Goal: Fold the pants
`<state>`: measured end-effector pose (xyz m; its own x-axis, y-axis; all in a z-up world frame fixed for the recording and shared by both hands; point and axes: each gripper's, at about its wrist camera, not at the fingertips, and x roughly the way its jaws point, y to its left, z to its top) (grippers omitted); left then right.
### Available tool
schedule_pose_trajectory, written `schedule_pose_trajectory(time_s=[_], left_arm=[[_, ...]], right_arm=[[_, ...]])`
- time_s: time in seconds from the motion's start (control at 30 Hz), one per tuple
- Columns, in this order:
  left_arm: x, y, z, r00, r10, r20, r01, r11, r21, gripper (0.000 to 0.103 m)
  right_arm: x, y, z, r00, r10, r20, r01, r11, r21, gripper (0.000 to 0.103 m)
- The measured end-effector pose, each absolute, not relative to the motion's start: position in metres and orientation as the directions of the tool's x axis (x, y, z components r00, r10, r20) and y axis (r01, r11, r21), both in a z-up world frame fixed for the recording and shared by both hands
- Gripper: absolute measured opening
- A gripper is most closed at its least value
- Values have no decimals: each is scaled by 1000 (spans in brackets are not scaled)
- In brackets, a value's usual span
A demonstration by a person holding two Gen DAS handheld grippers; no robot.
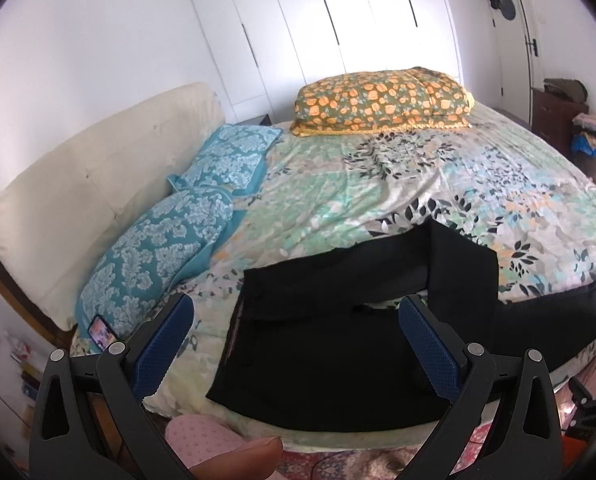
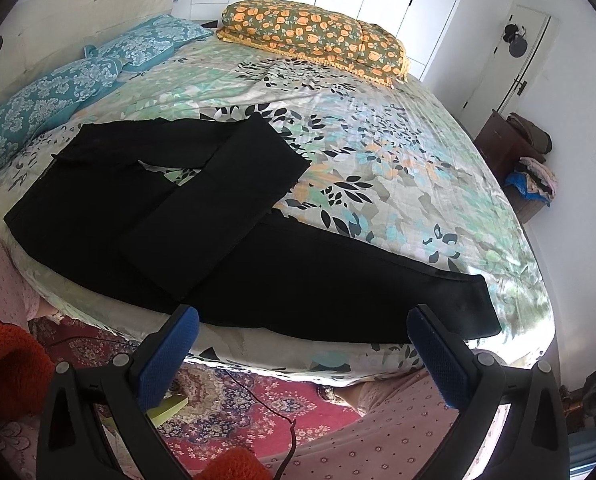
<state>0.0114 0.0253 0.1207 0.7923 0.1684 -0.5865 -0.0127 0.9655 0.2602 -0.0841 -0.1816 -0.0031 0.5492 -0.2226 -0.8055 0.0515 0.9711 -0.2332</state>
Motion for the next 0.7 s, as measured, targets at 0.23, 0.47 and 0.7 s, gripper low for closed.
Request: schedule_pose_trajectory(time_s=[0.23, 0.47, 0.7], left_arm=[[23, 27, 116, 762, 128, -635, 3, 980, 201, 103], [41, 60, 4, 572, 104, -814, -42, 994, 98, 102], [43, 77, -91, 370, 20, -929, -106, 994, -21, 102]], right_arm=[[-79, -183, 0, 574, -164, -802, -4, 979, -203, 103], [-40, -155, -34, 697, 23, -717, -367, 870, -329, 103], [-6, -84, -111, 476, 250, -843, -656, 740, -151, 87]])
